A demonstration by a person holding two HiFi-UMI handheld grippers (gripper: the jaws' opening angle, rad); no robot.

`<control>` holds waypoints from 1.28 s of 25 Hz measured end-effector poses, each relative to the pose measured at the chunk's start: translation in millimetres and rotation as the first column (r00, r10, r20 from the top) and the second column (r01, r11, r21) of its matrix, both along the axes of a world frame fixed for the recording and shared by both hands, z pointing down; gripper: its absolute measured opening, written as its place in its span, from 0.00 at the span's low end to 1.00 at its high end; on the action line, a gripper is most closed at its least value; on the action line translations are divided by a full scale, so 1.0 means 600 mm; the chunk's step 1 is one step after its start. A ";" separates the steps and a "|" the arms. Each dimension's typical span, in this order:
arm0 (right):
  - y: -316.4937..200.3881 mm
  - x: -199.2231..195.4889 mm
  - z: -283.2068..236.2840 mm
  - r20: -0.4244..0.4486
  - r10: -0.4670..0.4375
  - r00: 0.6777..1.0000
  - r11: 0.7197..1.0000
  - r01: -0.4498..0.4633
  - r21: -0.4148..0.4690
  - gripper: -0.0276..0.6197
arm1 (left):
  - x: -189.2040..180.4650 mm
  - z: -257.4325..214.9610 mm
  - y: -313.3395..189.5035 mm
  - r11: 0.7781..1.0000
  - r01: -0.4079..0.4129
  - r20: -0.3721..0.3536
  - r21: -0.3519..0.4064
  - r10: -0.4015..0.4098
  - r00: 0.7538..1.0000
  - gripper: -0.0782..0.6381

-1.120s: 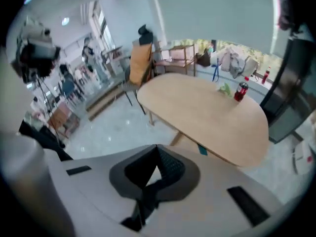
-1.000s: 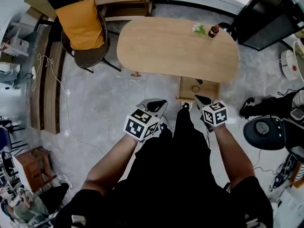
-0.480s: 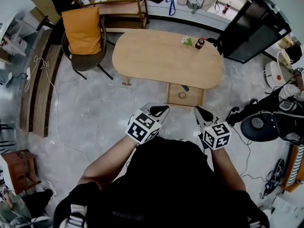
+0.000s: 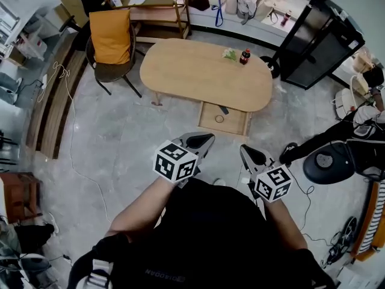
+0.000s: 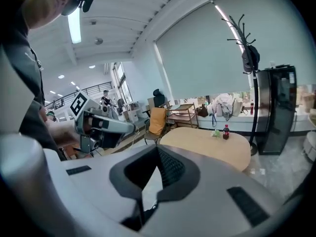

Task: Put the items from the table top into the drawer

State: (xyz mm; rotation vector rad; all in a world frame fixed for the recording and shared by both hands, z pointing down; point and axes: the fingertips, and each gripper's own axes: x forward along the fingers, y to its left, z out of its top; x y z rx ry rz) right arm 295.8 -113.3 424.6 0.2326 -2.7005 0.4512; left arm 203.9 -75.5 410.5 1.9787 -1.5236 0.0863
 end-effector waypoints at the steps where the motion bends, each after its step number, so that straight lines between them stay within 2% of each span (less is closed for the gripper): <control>1: 0.006 0.019 0.002 0.006 -0.009 1.000 1.000 0.009 -0.002 0.05 | 0.019 -0.001 0.004 1.000 0.009 0.004 0.001 -0.009 1.000 0.11; 6: 0.030 0.087 0.007 0.021 -0.033 0.999 0.999 0.033 -0.004 0.05 | 0.075 0.006 0.048 0.999 0.033 0.146 -0.032 -0.028 0.989 0.11; 11: 0.043 0.110 0.001 0.041 0.008 0.999 1.000 -0.008 -0.007 0.05 | 0.092 0.009 0.076 0.998 0.021 0.122 -0.064 -0.013 0.992 0.11; 14: 0.046 0.103 -0.014 0.067 0.040 0.997 0.999 -0.040 -0.004 0.05 | 0.082 0.002 0.083 0.997 -0.015 0.205 -0.076 0.030 0.978 0.11; 16: 0.054 0.095 -0.025 0.080 0.051 0.995 0.999 -0.052 0.001 0.05 | 0.077 -0.011 0.087 0.997 -0.051 0.236 -0.064 0.065 0.970 0.11; 23: 0.086 0.058 -0.031 0.084 0.051 0.995 0.999 -0.052 0.013 0.05 | 0.053 -0.027 0.086 0.997 -0.065 0.181 -0.032 0.070 0.981 0.11; 32: 0.108 0.032 -0.019 0.057 0.073 0.996 0.997 -0.074 0.013 0.05 | 0.038 -0.019 0.104 0.993 -0.115 0.193 -0.037 0.120 0.974 0.11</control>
